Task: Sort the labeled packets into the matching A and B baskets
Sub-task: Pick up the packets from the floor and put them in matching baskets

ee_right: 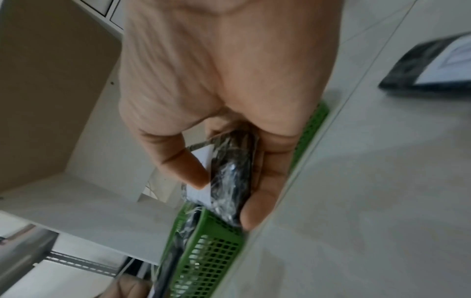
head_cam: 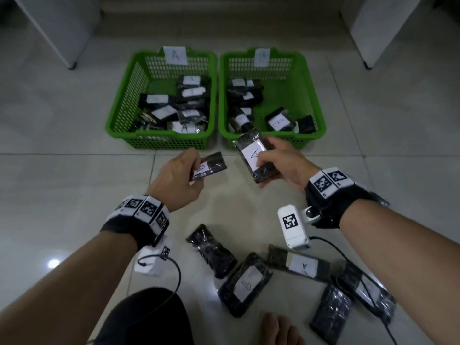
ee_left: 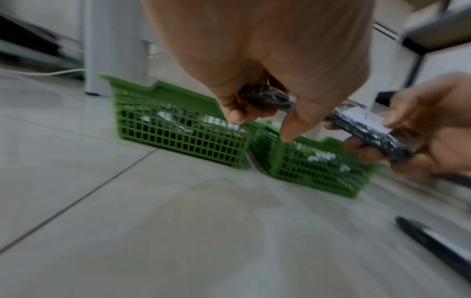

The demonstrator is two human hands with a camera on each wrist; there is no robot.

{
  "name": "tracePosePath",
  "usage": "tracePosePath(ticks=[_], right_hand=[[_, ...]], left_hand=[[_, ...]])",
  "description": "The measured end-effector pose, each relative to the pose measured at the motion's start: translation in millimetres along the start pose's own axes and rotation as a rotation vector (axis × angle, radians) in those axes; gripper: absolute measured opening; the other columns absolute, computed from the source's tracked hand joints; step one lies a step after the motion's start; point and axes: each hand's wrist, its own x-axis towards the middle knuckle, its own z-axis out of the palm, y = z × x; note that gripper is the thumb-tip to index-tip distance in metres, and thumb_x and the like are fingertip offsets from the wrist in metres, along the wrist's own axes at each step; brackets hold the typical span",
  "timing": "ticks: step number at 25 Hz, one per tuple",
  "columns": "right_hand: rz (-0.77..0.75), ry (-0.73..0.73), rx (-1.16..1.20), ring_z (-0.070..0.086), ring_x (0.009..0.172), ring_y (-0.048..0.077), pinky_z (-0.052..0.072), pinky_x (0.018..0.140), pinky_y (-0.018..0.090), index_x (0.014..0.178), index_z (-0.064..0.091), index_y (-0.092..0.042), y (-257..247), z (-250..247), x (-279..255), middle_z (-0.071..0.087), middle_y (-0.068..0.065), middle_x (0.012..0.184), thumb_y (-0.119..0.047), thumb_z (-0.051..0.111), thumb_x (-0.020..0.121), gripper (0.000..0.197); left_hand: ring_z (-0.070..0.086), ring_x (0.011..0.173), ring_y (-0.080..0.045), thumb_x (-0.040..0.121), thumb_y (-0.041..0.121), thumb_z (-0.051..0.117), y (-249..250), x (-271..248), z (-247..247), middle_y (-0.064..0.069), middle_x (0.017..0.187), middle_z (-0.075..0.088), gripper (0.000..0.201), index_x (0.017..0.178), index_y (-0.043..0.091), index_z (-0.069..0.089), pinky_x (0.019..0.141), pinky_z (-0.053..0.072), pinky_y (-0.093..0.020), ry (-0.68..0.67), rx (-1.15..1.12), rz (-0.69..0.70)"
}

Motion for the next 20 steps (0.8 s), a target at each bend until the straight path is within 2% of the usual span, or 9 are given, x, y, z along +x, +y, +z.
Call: tracePosePath(ticks=[2, 5, 8, 11, 13, 15, 17, 20], right_hand=[[-0.094, 0.044, 0.026, 0.069, 0.07, 0.026, 0.057, 0.049, 0.035, 0.123, 0.065, -0.016, -19.5, 13.9, 12.6, 0.072, 0.016, 0.11, 0.006, 0.072, 0.08, 0.049], [-0.158, 0.114, 0.121, 0.071, 0.073, 0.023, 0.056, 0.049, 0.034, 0.111, 0.066, -0.014, -40.0, 31.3, 27.5, 0.076, 0.014, 0.105, 0.003, 0.084, 0.076, 0.043], [-0.188, 0.128, 0.171, 0.075, 0.083, 0.028, 0.064, 0.06, 0.037, 0.11, 0.067, -0.01, -52.2, 51.6, 46.1, 0.076, 0.013, 0.104, 0.007, 0.077, 0.082, 0.034], [-0.231, 0.153, 0.202, 0.075, 0.088, 0.025, 0.065, 0.07, 0.038, 0.118, 0.063, -0.01, -64.3, 73.7, 71.9, 0.072, 0.011, 0.106, 0.009, 0.069, 0.087, 0.037], [-0.313, 0.199, 0.041, 0.074, 0.087, 0.016, 0.064, 0.071, 0.031, 0.116, 0.059, -0.019, -66.8, 86.5, 91.2, 0.071, 0.004, 0.102, 0.0, 0.075, 0.086, 0.039], [-0.391, 0.24, -0.231, 0.07, 0.084, 0.012, 0.058, 0.066, 0.02, 0.111, 0.058, -0.024, -62.0, 97.4, 107.6, 0.071, -0.001, 0.097, -0.012, 0.078, 0.086, 0.034], [-0.433, 0.287, -0.492, 0.064, 0.094, 0.019, 0.051, 0.074, 0.025, 0.115, 0.06, -0.028, -51.5, 103.2, 120.4, 0.069, 0.001, 0.1, -0.03, 0.076, 0.088, 0.031], [-0.508, 0.301, -0.783, 0.045, 0.115, 0.024, 0.043, 0.097, 0.037, 0.127, 0.064, -0.025, -42.9, 102.3, 126.2, 0.058, 0.002, 0.119, -0.049, 0.065, 0.093, 0.042]], left_hand=[[0.045, 0.064, -0.004, 0.078, 0.005, 0.068, -14.7, 4.3, -18.7, 0.011, 0.076, 0.046, 0.032, 0.091, 0.016, 0.041, 0.054, 0.031, -0.026, 0.134, -0.066, -0.061], [0.054, 0.067, -0.004, 0.079, 0.012, 0.079, -27.6, 7.9, -41.8, 0.006, 0.087, 0.058, 0.045, 0.104, 0.016, 0.042, 0.058, 0.041, -0.021, 0.325, -0.128, -0.164], [0.062, 0.085, -0.006, 0.073, 0.02, 0.087, -36.0, 14.7, -62.3, 0.012, 0.1, 0.062, 0.063, 0.122, 0.019, 0.048, 0.075, 0.049, -0.021, 0.438, -0.188, -0.273], [0.062, 0.089, -0.006, 0.074, 0.029, 0.086, -46.7, 28.1, -75.0, 0.016, 0.102, 0.063, 0.058, 0.123, 0.021, 0.054, 0.079, 0.048, -0.022, 0.485, -0.166, -0.332], [0.062, 0.09, -0.006, 0.077, 0.034, 0.083, -49.3, 41.6, -79.0, 0.016, 0.105, 0.063, 0.057, 0.123, 0.022, 0.054, 0.08, 0.048, -0.023, 0.526, -0.151, -0.34], [0.063, 0.089, -0.006, 0.077, 0.038, 0.082, -49.8, 58.7, -80.3, 0.016, 0.105, 0.065, 0.056, 0.123, 0.024, 0.053, 0.08, 0.05, -0.024, 0.544, -0.129, -0.316], [0.065, 0.09, -0.011, 0.078, 0.044, 0.08, -52.9, 78.2, -79.9, 0.013, 0.106, 0.068, 0.054, 0.121, 0.027, 0.052, 0.082, 0.054, -0.03, 0.518, -0.057, -0.336], [0.067, 0.093, -0.025, 0.077, 0.062, 0.073, -85.1, 107.3, -75.5, 0.001, 0.106, 0.071, 0.056, 0.117, 0.026, 0.055, 0.08, 0.057, -0.041, 0.438, 0.119, -0.476]])
